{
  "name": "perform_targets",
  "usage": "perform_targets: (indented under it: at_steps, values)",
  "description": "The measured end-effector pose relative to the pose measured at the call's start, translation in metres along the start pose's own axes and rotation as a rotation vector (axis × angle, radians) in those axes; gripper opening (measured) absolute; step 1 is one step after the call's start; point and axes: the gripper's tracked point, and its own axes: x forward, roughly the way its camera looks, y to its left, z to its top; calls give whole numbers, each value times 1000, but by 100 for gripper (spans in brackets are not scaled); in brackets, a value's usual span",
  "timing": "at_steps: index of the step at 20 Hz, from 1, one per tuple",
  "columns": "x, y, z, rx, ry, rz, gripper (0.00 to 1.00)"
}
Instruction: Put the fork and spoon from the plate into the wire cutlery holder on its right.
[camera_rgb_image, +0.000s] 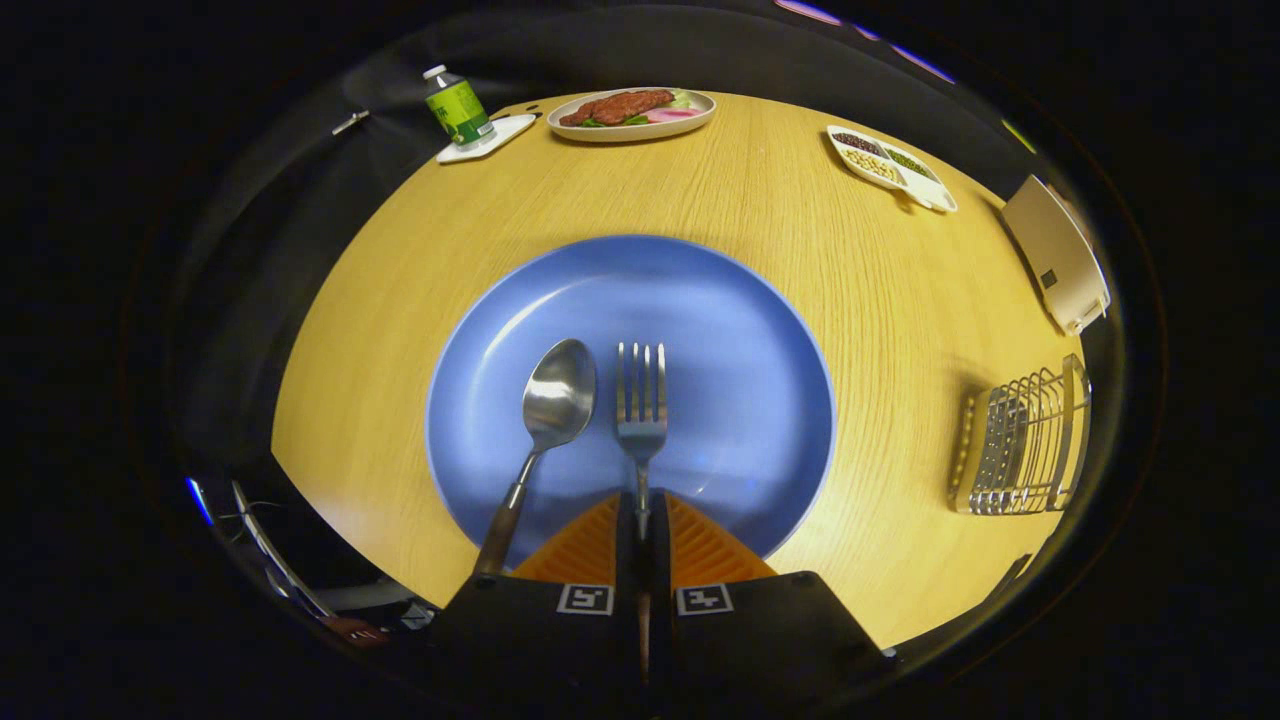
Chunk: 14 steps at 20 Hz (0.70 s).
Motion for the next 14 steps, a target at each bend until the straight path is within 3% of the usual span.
perform_targets:
  at_steps: [8,14]
  values:
    - [-64,-10,35,84,-111,131,8]
    - [-146,-75,66,120,-242,148,8]
